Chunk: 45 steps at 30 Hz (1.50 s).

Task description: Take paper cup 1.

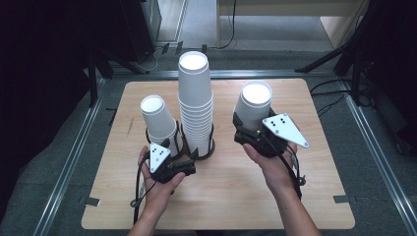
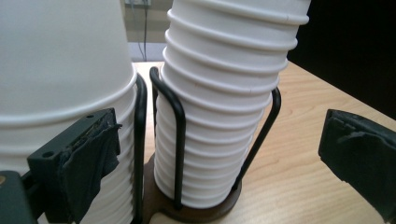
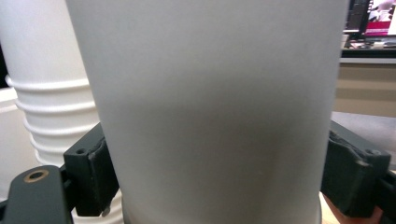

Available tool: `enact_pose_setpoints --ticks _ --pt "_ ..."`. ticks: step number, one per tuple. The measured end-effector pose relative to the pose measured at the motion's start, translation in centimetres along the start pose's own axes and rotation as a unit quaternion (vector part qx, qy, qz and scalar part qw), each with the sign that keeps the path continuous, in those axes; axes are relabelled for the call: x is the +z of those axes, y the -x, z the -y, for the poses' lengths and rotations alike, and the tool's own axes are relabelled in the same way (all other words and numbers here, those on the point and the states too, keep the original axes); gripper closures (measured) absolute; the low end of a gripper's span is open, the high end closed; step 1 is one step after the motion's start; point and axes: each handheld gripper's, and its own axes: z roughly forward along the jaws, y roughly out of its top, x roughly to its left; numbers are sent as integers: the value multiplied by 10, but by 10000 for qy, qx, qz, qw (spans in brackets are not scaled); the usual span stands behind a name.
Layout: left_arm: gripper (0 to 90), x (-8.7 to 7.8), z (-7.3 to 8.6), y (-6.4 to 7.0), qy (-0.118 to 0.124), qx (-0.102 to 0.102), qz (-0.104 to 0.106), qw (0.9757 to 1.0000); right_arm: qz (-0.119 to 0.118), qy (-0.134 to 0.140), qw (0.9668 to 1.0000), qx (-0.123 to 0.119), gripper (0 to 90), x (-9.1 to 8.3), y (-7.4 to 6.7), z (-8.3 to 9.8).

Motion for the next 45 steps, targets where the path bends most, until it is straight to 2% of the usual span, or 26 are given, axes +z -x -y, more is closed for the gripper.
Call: enact_pose_setpoints --ticks 1,2,11,12,20,23,25,26,27,30,31,32,33,34,36,37,39,40,41,45 --pt "0 -1 0 -2 -22 -40 22 10000 2 -9 10000 3 133 -1 0 2" --pt "0 -4 -3 -6 -19 -176 78 9998 31 -4 10000 -62 133 -3 1 9" --pt "0 -12 -4 -10 -58 -80 205 9997 95 -105 9998 -144 133 -11 2 36" --pt "0 -12 -4 -10 -51 -87 223 9997 117 -147 9995 -241 133 -13 2 43" --pt "0 -14 -10 -12 -84 -229 433 9988 261 -211 9980 -527 132 -21 1 71" --pt "0 -13 -9 -10 -143 -174 494 9985 386 -353 9940 -955 131 -18 -2 82" --pt "0 -13 -8 -8 -162 -145 523 9984 359 -362 9938 -992 131 -18 -3 87" --pt "0 -12 -7 -6 -172 -124 570 9981 350 -404 9921 -1139 131 -17 -6 93" --pt "0 -12 -7 -6 -172 -124 570 9981 350 -404 9921 -1139 131 -17 -6 93" --pt "0 -12 -8 -5 -189 -77 625 9978 319 -509 9885 -1391 130 -15 -11 105" --pt "0 -12 -8 -5 -189 -77 625 9978 319 -509 9885 -1391 130 -15 -11 105" --pt "0 -13 -8 -4 -178 -83 630 9978 412 -543 9834 -1682 130 -14 -15 112" --pt "0 -13 -8 -4 -189 -76 647 9977 412 -543 9834 -1682 130 -14 -15 112" --pt "0 -14 -8 -3 -191 -90 690 9974 419 -551 9816 -1777 129 -14 -17 113" --pt "0 -14 -9 -2 -213 -79 774 9967 402 -567 9761 -2060 129 -13 -22 120" --pt "0 -14 -9 0 -208 -87 823 9964 402 -567 9761 -2060 129 -13 -22 120" --pt "0 -15 -10 3 -226 -55 890 9958 390 -582 9734 -2181 129 -12 -26 123" --pt "0 -15 -10 4 -220 -36 907 9956 371 -582 9706 -2306 128 -12 -29 126" --pt "0 -15 -10 5 -222 -26 951 9952 371 -582 9706 -2306 128 -12 -29 126" --pt "0 -16 -11 10 -225 1 1116 9935 429 -511 9647 -2549 128 -12 -34 131"
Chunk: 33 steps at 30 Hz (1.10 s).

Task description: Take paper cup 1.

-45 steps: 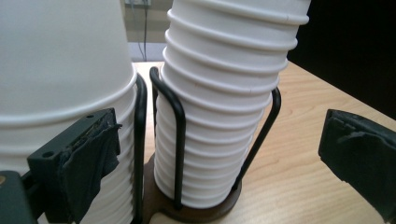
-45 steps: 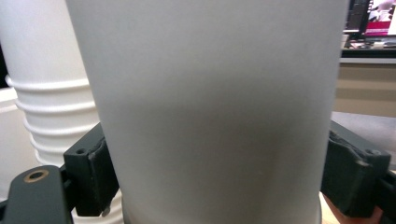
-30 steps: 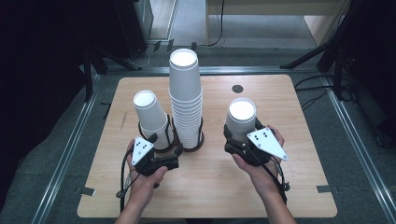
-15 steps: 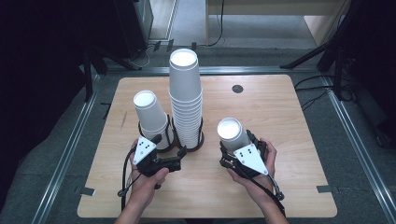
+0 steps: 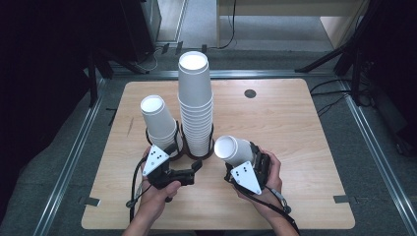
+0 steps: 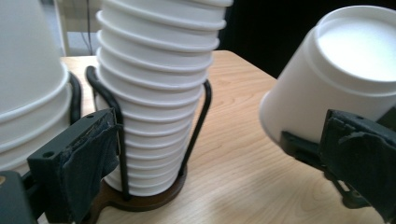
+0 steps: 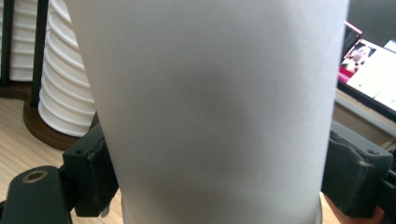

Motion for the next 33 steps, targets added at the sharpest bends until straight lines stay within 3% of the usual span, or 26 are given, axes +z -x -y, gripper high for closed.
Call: enact_pose_setpoints --ticks 3,5,11,20,33 --pt "0 0 -1 4 -44 70 166 9998 14 5 9999 -138 128 1 -4 2" --pt "0 0 -1 7 -60 102 252 9996 20 21 9993 -372 128 1 -9 4" --pt "0 0 -3 13 -163 56 625 9979 -15 92 9976 -683 128 0 -18 4" --pt "0 1 -3 19 -236 68 822 9963 -67 248 9939 -1075 128 -3 -29 4" --pt "0 10 3 22 -637 119 937 9935 -178 500 9870 -1518 127 -8 -44 3"
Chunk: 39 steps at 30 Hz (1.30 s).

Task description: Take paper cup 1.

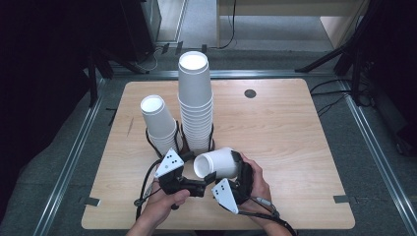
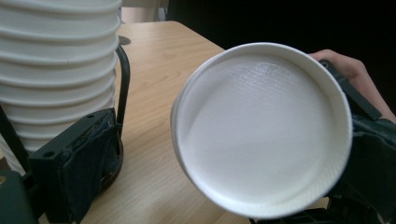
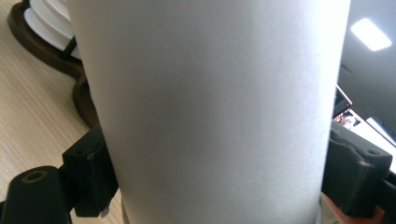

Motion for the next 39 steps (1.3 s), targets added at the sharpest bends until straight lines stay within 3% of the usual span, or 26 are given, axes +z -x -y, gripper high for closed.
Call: enact_pose_setpoints --ticks 7,15,19,27,37,38,39 --pt "0 3 2 2 -173 33 37 9998 -25 115 9998 -172 125 -1 -5 -2" --pt "85 4 3 1 -271 54 149 9995 -46 230 9992 -322 120 -2 -8 -1" --pt "174 4 4 1 -287 94 245 9992 -59 241 9988 -411 116 -2 -9 0" --pt "193 5 4 -3 -323 -5 286 9991 -6 220 9984 -529 89 -1 -11 2" --pt "220 1 4 -2 -166 62 290 9994 -47 292 9988 -389 52 -2 -8 2" --pt "223 0 4 -3 -150 114 160 9997 -69 352 9985 -403 36 -3 -7 1" --pt "224 0 4 -3 -150 114 160 9997 -69 352 9985 -403 36 -3 -7 1"
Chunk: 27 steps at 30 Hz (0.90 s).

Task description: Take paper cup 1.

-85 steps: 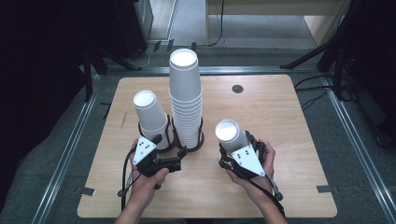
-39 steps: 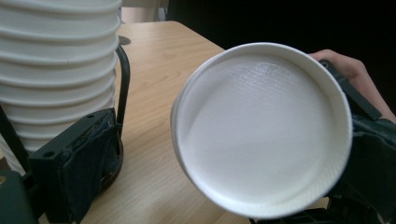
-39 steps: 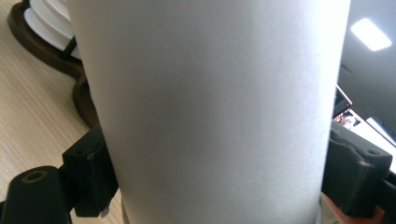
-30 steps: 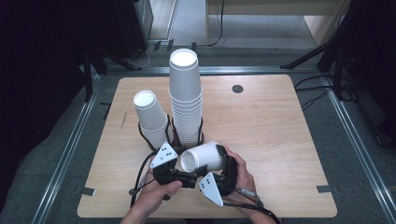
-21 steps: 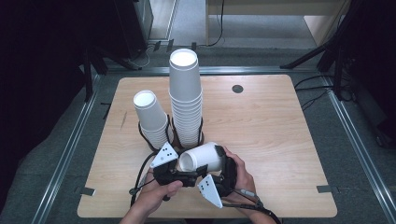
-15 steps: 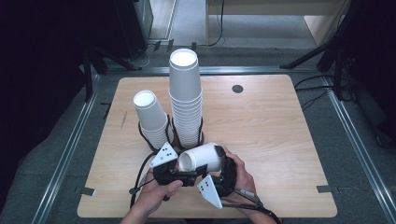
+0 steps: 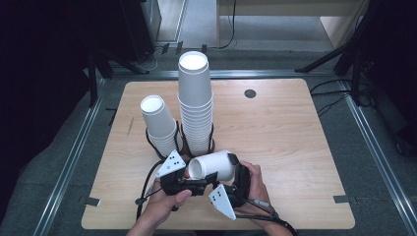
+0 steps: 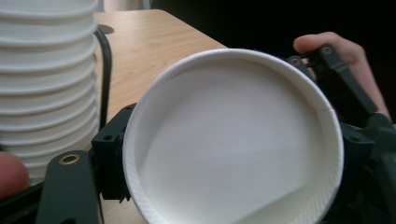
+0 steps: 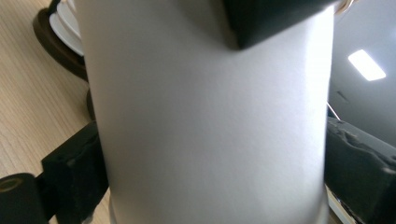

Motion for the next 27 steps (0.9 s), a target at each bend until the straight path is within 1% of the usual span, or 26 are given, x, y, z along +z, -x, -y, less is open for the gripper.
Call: enact_pose_setpoints --ticks 1,2,3,4,5,6,7,8,9,11,12,14,15,16,18,20,22,23,24,25,26,27 --pt "224 -1 0 -1 13 -3 -25 10000 -26 20 10000 -29 23 -1 0 0" --pt "225 -2 0 -2 23 5 17 10000 -33 11 10000 -55 17 -1 0 0" --pt "226 -2 0 -3 26 61 8 10000 -35 5 10000 -71 12 -2 0 0" --pt "226 -3 0 -3 53 91 -139 9998 -40 4 10000 -65 9 -2 1 -1" --pt "226 -3 -1 -4 72 74 -158 9998 -59 0 10000 -18 7 -2 1 -1" --pt "225 -4 -1 -5 114 38 -120 9999 -59 22 10000 -26 4 -2 2 -1" --pt "226 -4 0 -6 191 20 -217 9996 -91 4 9999 91 0 -3 4 -1" --pt "225 -4 0 -6 191 20 -217 9996 -91 4 9999 91 0 -3 4 -1" --pt "225 -5 0 -7 223 28 -189 9996 -95 1 9998 146 0 -3 5 -1" --pt "226 -5 1 -8 274 29 -169 9995 -123 52 9997 193 0 -5 9 -1" --pt "226 -5 1 -8 303 37 -164 9994 -127 39 9996 264 0 -6 10 -2" --pt "226 -5 1 -8 379 76 -247 9989 -143 45 9993 328 0 -8 13 -2" --pt "225 -6 2 -8 475 138 -327 9982 -186 69 9987 474 0 -12 18 -3" --pt "225 -6 2 -8 475 138 -327 9982 -186 69 9987 474 0 -12 18 -3" --pt "224 -7 3 -8 629 169 -419 9970 -217 65 9975 674 0 -14 23 -5" --pt "225 -8 3 -8 783 123 -417 9960 -252 32 9952 941 0 -18 28 -6" --pt "224 -9 3 -7 942 137 -438 9945 -298 29 9929 1150 0 -21 31 -7" --pt "224 -9 3 -6 981 152 -429 9941 -319 23 9916 1254 0 -22 33 -8" --pt "224 -9 4 -6 1028 164 -426 9937 -339 12 9908 1310 0 -23 34 -8" --pt "224 -10 4 -5 1072 205 -410 9932 -366 21 9895 1401 0 -25 36 -9" --pt "223 -10 4 -3 1141 226 -442 9922 -408 22 9874 1532 0 -26 37 -10" --pt "222 -10 4 -3 1170 217 -427 9920 -464 57 9842 1707 0 -27 40 -12"
